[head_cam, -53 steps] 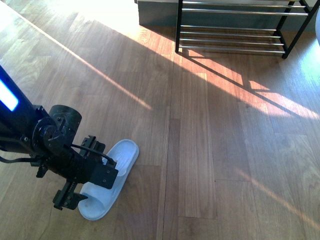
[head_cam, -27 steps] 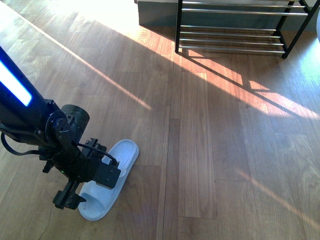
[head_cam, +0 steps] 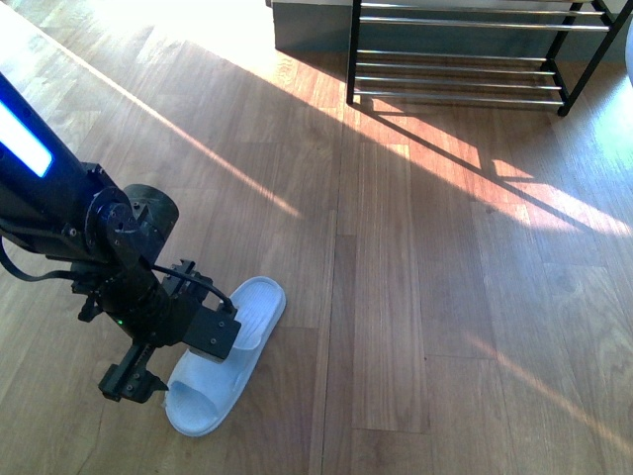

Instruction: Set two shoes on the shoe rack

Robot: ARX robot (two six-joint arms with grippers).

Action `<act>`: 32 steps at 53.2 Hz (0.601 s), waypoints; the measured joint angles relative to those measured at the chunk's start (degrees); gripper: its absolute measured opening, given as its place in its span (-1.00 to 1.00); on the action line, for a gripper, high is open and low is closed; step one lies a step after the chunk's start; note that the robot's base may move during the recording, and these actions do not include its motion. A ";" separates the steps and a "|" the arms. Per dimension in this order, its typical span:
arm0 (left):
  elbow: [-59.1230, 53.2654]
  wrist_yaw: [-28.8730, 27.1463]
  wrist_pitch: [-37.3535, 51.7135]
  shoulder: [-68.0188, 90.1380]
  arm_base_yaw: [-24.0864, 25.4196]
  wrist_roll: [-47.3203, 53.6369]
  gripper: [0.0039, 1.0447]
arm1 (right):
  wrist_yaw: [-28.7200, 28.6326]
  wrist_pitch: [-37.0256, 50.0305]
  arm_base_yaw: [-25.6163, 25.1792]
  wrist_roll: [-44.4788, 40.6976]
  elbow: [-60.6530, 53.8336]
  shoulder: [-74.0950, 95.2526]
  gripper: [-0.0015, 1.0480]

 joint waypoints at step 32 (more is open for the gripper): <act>8.61 -0.46 -5.03 6.32 -1.38 0.20 0.83 | 0.00 0.00 0.00 0.00 0.00 0.00 -0.97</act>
